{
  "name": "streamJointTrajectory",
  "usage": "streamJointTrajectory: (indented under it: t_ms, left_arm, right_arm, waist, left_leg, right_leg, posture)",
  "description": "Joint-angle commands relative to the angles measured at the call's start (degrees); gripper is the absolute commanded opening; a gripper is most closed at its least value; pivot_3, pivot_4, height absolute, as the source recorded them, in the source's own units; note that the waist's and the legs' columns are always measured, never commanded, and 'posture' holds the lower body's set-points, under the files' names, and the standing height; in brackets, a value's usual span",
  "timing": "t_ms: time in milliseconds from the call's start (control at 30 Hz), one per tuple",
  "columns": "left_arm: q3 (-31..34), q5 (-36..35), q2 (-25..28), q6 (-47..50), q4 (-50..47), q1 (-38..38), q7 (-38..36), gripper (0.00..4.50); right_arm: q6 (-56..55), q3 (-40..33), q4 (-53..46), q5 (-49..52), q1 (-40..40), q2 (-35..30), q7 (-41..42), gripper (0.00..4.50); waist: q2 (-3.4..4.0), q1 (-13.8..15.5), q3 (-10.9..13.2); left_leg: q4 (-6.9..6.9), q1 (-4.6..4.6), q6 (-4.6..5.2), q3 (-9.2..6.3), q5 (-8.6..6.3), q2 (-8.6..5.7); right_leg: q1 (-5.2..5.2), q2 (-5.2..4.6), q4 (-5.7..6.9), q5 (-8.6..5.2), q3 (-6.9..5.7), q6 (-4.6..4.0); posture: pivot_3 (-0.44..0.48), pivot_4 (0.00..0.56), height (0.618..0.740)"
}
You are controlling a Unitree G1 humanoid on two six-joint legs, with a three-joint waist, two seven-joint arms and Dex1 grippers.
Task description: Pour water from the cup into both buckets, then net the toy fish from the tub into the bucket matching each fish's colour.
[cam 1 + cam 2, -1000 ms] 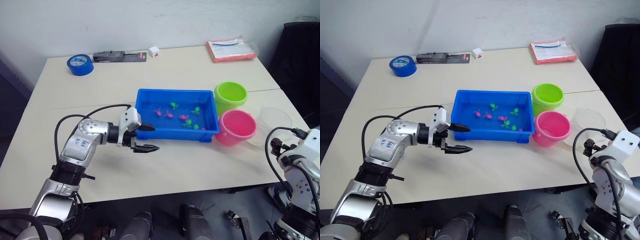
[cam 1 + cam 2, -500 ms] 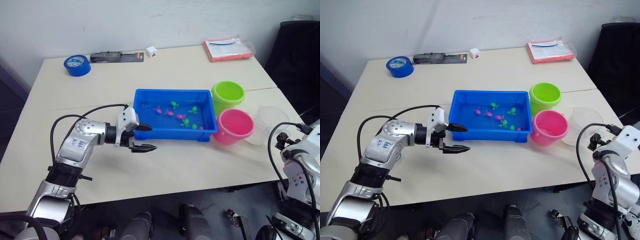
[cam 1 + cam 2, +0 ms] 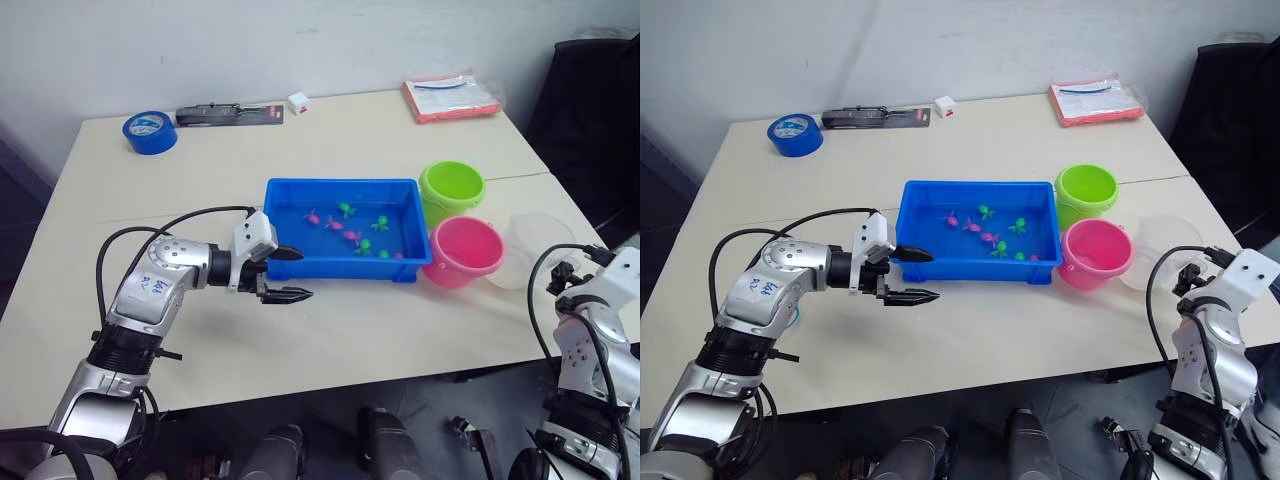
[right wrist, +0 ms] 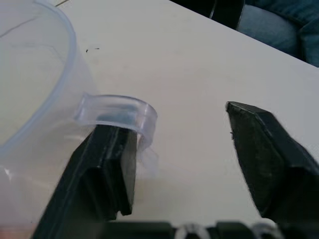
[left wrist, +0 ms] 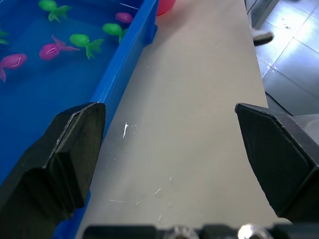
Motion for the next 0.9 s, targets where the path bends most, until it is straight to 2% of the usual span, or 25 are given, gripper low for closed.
streamJointTrajectory:
  t_ms: [33,100,133,467,600,900]
  left_arm:
    - [1.7,-0.8,0.6,-0.1,-1.9,-0.5,0.1,4.50]
    - [1.8,-0.8,0.5,-0.1,-2.0,-0.4,0.2,4.50]
    - [1.8,-0.9,0.5,0.0,-2.0,-0.4,0.2,4.50]
    - [3.3,-3.5,-0.2,2.1,-3.3,-0.7,0.2,4.50]
    - [4.2,-5.0,-0.5,1.2,-1.6,-2.0,-1.2,4.50]
    - [5.9,-7.1,-1.6,-2.3,-0.6,-1.9,-2.9,4.50]
  right_arm:
    - [-2.8,-0.3,-0.7,-0.3,-0.2,-0.8,-0.2,1.74]
    - [-3.3,-0.2,-0.9,-0.1,-0.1,-0.8,-0.1,0.78]
    - [-3.5,-0.1,-0.9,0.0,-0.1,-0.8,-0.1,0.68]
    - [-2.5,-1.1,-6.8,1.6,0.9,-3.9,1.6,0.68]
    - [0.3,-0.9,-12.3,3.3,2.0,-8.2,5.2,0.68]
    - [3.5,3.1,-16.7,1.2,2.6,-19.0,13.1,0.68]
  waist:
    - [0.00,0.0,0.0]
    - [0.00,0.0,0.0]
    - [-0.01,0.2,0.0]
    - [0.01,0.3,0.0]
    - [0.07,0.2,0.0]
    - [0.08,0.1,0.0]
  left_leg:
    - [0.00,0.00,0.00,0.00,0.00,0.00]
    - [0.01,0.00,0.00,0.00,0.00,0.00]
    - [0.04,0.01,0.00,0.00,0.00,0.00]
    - [0.12,-0.03,0.00,-0.06,0.00,-0.02]
    - [0.10,-0.04,0.01,0.00,0.00,-0.02]
    - [0.09,-0.04,0.01,0.04,0.00,-0.01]
  right_leg:
    - [0.00,0.00,0.00,0.00,0.00,0.00]
    - [0.00,0.00,0.00,0.00,0.00,0.00]
    - [0.03,0.00,0.00,0.01,-0.02,0.01]
    - [0.05,-0.01,-0.01,0.02,0.00,0.03]
    - [0.00,0.00,0.00,0.02,-0.01,0.03]
    - [-0.01,-0.01,0.01,0.03,0.01,0.04]
  posture:
    - [0.000,0.150,0.740]
    - [0.000,0.150,0.740]
    - [0.000,0.150,0.740]
    - [0.000,0.150,0.740]
    - [0.000,0.150,0.740]
    - [0.000,0.150,0.740]
